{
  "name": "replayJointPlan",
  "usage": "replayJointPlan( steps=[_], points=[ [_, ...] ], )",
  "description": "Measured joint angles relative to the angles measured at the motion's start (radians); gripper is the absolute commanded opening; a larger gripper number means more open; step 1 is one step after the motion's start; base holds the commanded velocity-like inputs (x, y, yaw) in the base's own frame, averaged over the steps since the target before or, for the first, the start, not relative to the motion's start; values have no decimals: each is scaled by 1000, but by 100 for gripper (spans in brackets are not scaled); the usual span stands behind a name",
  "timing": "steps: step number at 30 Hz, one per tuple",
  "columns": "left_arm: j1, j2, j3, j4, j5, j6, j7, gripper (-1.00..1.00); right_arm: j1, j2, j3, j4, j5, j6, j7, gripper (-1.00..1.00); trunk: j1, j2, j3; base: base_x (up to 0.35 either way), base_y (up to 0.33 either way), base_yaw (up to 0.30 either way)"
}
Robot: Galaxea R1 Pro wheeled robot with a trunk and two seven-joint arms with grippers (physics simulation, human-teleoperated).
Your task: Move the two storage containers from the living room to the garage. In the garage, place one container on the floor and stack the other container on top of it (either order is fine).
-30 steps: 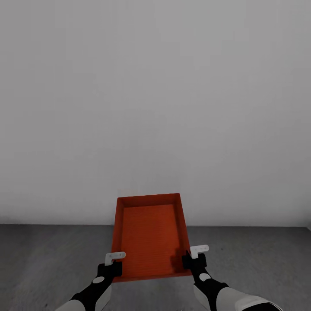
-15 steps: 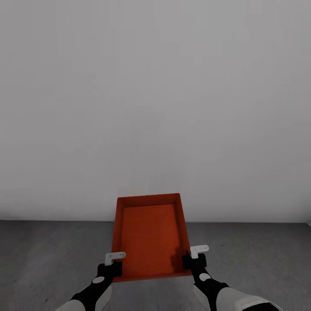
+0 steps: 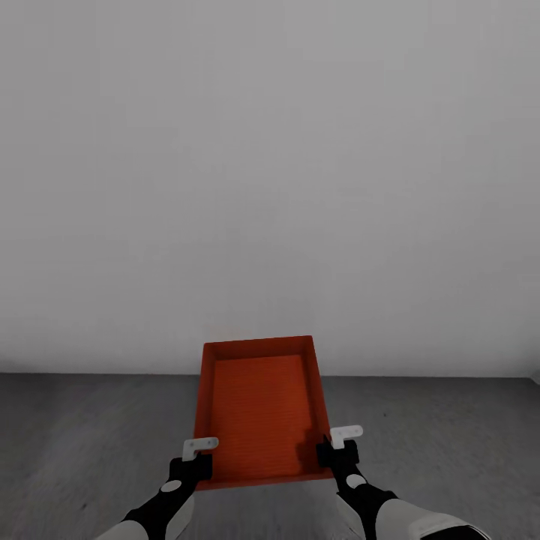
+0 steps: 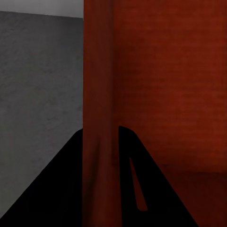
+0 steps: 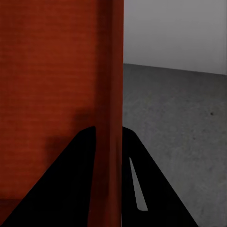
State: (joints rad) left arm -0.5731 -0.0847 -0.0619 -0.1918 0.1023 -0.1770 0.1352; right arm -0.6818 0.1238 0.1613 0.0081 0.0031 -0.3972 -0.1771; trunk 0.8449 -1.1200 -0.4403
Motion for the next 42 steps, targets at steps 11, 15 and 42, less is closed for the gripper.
replayJointPlan(
  steps=[11, 15, 42],
  points=[
    [0, 0, -1, 0, 1, -1, 1, -100, 0, 0, 4, 0, -4, -1, 1, -100, 11, -21, -27, -20, 0, 0],
    [0, 0, -1, 0, 1, -1, 1, -100, 0, 0, 4, 0, -5, -1, 1, -100, 11, -21, -33, 0, 0, 0],
    [0, 0, -1, 0, 1, -1, 1, -100, 0, 0, 4, 0, -5, -1, 1, -100, 11, -21, -77, 0, 0, 0]
  ],
)
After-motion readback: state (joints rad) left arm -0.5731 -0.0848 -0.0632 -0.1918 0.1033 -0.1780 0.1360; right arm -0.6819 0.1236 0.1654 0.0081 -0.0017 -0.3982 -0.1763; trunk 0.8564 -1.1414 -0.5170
